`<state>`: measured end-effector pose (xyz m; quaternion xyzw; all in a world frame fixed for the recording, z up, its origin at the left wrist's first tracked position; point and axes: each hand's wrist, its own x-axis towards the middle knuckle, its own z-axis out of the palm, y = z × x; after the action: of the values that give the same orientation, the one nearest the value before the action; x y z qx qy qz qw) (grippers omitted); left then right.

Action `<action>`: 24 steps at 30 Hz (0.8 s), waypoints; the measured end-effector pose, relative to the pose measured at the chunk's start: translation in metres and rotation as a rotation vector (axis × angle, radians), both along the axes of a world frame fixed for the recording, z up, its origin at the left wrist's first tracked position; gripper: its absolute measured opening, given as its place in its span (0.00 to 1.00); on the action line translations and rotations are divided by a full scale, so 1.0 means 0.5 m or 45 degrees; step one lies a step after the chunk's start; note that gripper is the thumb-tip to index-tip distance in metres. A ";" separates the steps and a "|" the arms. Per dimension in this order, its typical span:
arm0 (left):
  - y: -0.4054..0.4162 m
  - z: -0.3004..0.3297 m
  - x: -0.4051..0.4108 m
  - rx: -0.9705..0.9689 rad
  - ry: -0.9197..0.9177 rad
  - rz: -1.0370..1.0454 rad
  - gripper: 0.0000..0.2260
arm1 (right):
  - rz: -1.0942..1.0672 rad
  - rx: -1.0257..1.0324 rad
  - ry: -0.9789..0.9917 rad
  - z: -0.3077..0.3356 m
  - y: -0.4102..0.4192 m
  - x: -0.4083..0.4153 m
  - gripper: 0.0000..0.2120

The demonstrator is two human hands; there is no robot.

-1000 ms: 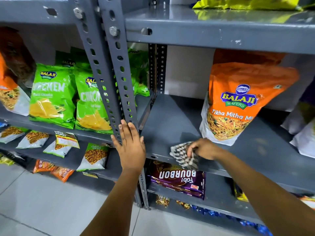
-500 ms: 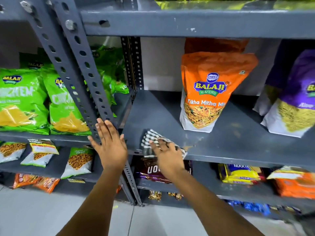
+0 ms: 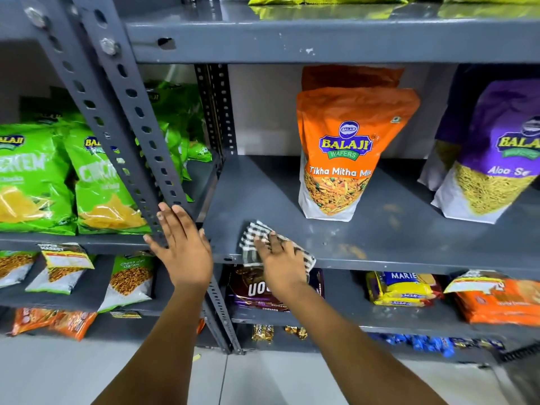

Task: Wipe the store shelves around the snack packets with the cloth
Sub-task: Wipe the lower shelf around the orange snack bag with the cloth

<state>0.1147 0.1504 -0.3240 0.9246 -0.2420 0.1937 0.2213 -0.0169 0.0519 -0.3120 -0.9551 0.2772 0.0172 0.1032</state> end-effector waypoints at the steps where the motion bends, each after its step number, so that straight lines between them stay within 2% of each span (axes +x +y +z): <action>1: -0.001 0.002 0.000 0.004 -0.005 -0.003 0.29 | 0.027 -0.075 0.048 -0.009 -0.015 -0.011 0.35; 5: -0.010 0.006 -0.012 -0.003 0.069 0.021 0.29 | -0.122 -0.262 0.129 -0.029 -0.091 -0.115 0.36; 10: -0.018 0.012 -0.034 -0.040 0.152 0.089 0.30 | -0.639 -0.150 0.009 -0.016 -0.155 -0.174 0.27; 11: -0.024 0.010 -0.048 -0.044 0.162 0.077 0.30 | -0.619 -0.126 -0.044 -0.013 -0.144 -0.156 0.28; 15: -0.091 -0.013 -0.132 0.178 0.097 -0.247 0.29 | -0.161 -0.098 -0.070 -0.031 -0.065 -0.091 0.33; 17: -0.128 -0.017 -0.157 0.256 0.118 -0.362 0.28 | -0.168 -0.177 -0.077 -0.042 -0.100 -0.124 0.32; 19: -0.156 -0.018 -0.163 0.297 0.163 -0.407 0.28 | -0.307 -0.296 -0.138 -0.051 -0.149 -0.197 0.31; 21: -0.183 -0.015 -0.166 0.325 0.254 -0.438 0.28 | -0.567 -0.326 -0.164 -0.047 -0.201 -0.275 0.27; 23: -0.210 -0.007 -0.173 0.351 0.337 -0.452 0.28 | -0.847 -0.198 -0.161 -0.037 -0.237 -0.304 0.26; 24: -0.223 -0.006 -0.178 0.359 0.381 -0.454 0.28 | -0.896 -0.140 -0.168 -0.031 -0.236 -0.289 0.27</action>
<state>0.0256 0.0390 -0.3269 0.9075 -0.3901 -0.0227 0.1541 -0.1613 -0.0661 -0.3277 -0.8044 0.5822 -0.0961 0.0688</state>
